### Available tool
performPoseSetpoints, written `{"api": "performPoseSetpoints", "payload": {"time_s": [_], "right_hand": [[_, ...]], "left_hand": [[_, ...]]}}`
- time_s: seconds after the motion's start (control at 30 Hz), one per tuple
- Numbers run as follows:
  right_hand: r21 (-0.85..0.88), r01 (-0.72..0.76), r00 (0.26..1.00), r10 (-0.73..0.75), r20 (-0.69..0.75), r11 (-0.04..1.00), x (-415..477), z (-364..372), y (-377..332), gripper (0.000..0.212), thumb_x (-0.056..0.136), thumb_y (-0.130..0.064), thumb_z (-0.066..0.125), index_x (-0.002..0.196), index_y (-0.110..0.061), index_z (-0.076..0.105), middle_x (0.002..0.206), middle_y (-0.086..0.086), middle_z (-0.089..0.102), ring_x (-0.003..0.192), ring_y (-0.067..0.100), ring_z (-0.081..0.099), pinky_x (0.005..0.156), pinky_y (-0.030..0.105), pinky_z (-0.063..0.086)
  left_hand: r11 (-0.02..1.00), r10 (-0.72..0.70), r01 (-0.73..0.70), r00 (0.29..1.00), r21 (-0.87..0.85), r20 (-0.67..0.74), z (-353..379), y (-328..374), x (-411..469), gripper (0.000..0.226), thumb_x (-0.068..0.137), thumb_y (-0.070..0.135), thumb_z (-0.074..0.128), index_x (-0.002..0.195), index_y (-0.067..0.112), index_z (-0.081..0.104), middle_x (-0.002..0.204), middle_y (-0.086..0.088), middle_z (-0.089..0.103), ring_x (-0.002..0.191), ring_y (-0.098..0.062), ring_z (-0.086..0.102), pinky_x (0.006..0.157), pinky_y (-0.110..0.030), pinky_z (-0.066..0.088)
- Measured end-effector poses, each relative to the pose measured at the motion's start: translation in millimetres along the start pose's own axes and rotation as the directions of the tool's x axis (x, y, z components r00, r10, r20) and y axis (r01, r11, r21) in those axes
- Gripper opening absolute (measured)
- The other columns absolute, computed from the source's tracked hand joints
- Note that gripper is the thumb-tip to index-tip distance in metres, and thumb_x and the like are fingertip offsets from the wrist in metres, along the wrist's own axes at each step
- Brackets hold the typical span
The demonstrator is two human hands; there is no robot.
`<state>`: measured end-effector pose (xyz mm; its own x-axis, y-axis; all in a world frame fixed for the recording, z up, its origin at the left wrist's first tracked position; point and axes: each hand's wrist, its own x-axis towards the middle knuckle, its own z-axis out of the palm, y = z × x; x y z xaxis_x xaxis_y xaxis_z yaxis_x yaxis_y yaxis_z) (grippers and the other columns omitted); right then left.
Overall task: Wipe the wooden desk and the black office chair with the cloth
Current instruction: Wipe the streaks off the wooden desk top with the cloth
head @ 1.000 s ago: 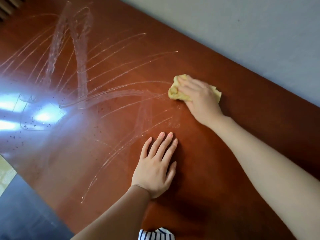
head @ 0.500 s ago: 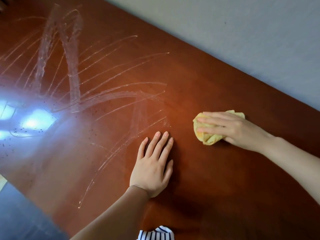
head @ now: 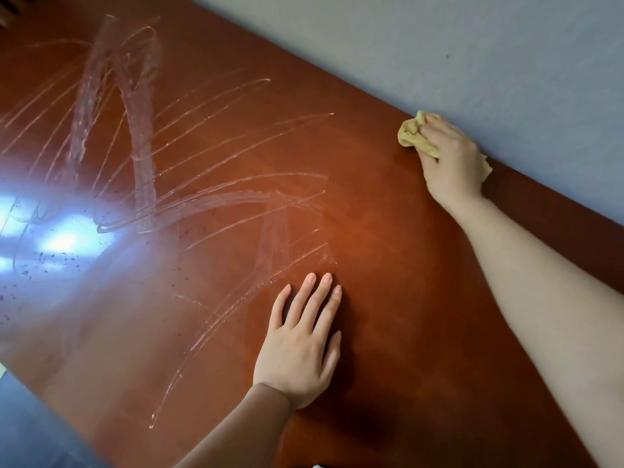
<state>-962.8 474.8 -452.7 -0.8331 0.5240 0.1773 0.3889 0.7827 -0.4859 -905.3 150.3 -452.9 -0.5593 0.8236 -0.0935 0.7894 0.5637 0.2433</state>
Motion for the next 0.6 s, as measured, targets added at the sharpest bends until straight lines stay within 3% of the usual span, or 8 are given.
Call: {"api": "performPoseSetpoints", "payload": {"time_s": [0.13,0.43,0.6], "right_hand": [[-0.032,-0.005,0.997,0.003,-0.080,0.999,-17,19,-34,0.031,0.089,-0.014,0.055,0.118,-0.009,0.066,0.134,0.006,0.056,0.128,0.026,0.049,0.106,0.036,0.036],[0.032,0.210,0.972,-0.212,0.098,0.977,-134,14,-75,0.038,0.080,-0.004,0.070,0.117,-0.015,0.068,0.131,0.003,0.059,0.127,0.025,0.050,0.107,0.040,0.036],[0.079,0.379,0.887,-0.386,0.254,0.922,-202,-19,-48,0.047,0.079,-0.002,0.060,0.122,-0.019,0.065,0.135,-0.002,0.054,0.132,0.018,0.044,0.108,0.038,0.038]], "left_hand": [[1.000,-0.003,0.003,1.000,0.001,0.006,0,-1,0,0.056,0.091,0.035,0.039,0.143,0.013,0.044,0.150,-0.006,0.038,0.141,-0.024,0.030,0.114,-0.046,0.017],[1.000,-0.016,0.016,1.000,0.010,0.022,-1,-1,1,0.055,0.094,0.037,0.035,0.143,0.014,0.042,0.150,-0.006,0.038,0.141,-0.024,0.027,0.115,-0.046,0.013],[1.000,-0.010,0.010,1.000,0.000,0.014,2,-2,-1,0.056,0.094,0.037,0.036,0.144,0.015,0.040,0.151,-0.005,0.036,0.143,-0.023,0.023,0.116,-0.045,0.012]]}}
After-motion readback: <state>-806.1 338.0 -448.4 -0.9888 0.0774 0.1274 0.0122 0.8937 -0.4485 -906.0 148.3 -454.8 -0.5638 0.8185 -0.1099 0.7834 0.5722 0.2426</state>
